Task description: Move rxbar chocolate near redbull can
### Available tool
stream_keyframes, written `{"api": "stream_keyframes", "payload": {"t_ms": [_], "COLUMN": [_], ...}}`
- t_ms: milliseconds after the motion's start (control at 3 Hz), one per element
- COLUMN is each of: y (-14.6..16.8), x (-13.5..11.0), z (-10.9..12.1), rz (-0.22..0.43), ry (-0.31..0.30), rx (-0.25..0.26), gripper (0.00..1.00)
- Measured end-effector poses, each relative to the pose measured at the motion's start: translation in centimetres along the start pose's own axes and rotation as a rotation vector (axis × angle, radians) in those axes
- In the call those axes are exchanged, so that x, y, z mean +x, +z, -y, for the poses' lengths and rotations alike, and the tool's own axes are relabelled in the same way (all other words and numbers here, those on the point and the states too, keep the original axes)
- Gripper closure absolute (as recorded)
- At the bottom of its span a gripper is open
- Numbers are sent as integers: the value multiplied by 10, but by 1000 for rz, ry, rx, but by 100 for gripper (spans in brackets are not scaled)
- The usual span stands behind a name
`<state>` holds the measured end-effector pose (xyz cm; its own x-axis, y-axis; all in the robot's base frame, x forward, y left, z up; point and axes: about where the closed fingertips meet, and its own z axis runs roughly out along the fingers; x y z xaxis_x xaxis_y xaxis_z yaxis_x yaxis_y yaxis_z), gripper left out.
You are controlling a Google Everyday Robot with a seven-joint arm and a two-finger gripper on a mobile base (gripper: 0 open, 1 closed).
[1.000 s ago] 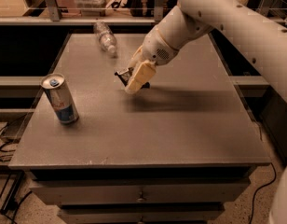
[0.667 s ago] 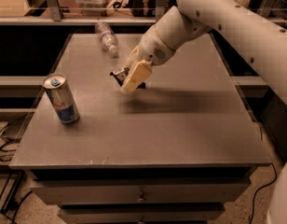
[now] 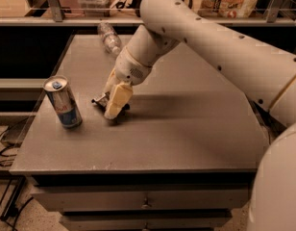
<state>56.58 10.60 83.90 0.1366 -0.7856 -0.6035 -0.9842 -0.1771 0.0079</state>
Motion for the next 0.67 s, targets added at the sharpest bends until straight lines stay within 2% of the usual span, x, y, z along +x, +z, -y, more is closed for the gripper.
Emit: {"api": "stream_keyframes", "payload": {"t_ms": [333,667], "y": [27,24], "x": [-14,-17], "z": [-13,-14], "rz": [-15,-15], "ry": [-40,-41], "rx": [-57,-58], "gripper": [100,82]}}
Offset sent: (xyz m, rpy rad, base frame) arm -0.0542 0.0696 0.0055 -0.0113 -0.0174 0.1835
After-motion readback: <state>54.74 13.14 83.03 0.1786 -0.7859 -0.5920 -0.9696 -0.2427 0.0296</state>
